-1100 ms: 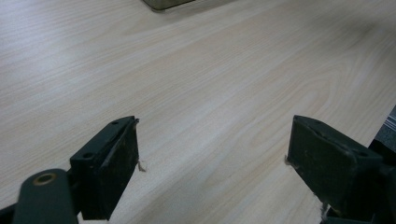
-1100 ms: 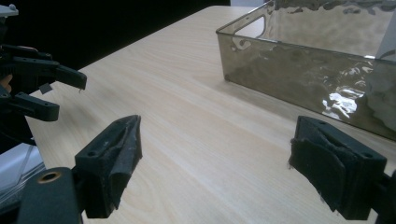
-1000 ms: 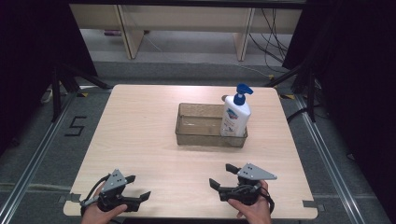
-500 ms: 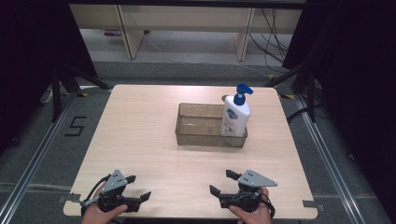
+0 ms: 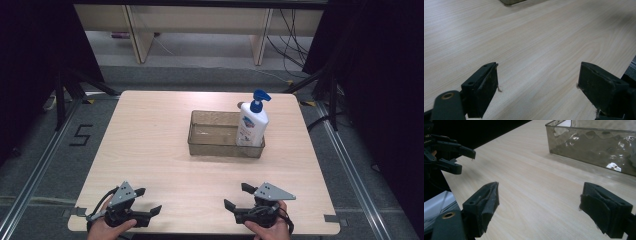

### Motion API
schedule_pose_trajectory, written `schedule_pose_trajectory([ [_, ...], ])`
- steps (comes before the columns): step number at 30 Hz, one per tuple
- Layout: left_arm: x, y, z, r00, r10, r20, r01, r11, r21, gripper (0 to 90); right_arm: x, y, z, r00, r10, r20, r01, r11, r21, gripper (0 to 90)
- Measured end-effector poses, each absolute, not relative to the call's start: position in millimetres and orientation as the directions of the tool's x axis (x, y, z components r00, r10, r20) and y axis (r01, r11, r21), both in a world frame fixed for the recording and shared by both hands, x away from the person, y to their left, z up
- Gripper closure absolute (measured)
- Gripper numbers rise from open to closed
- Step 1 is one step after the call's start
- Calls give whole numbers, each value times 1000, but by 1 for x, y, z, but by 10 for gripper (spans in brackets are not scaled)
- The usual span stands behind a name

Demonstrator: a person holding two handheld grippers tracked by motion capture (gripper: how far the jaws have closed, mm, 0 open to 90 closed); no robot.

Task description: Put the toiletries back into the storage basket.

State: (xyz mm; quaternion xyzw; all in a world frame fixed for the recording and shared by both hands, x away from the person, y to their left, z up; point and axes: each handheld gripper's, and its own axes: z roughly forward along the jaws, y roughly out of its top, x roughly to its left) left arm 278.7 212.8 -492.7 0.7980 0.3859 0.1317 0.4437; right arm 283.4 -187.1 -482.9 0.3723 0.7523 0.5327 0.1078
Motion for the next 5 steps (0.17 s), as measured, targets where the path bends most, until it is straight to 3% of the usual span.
schedule_pose_trajectory([
  [5,280,213,-493,670,730,-136,498,-306,812,155,284,-188,-483,-694,688,213,440,170,882,159],
])
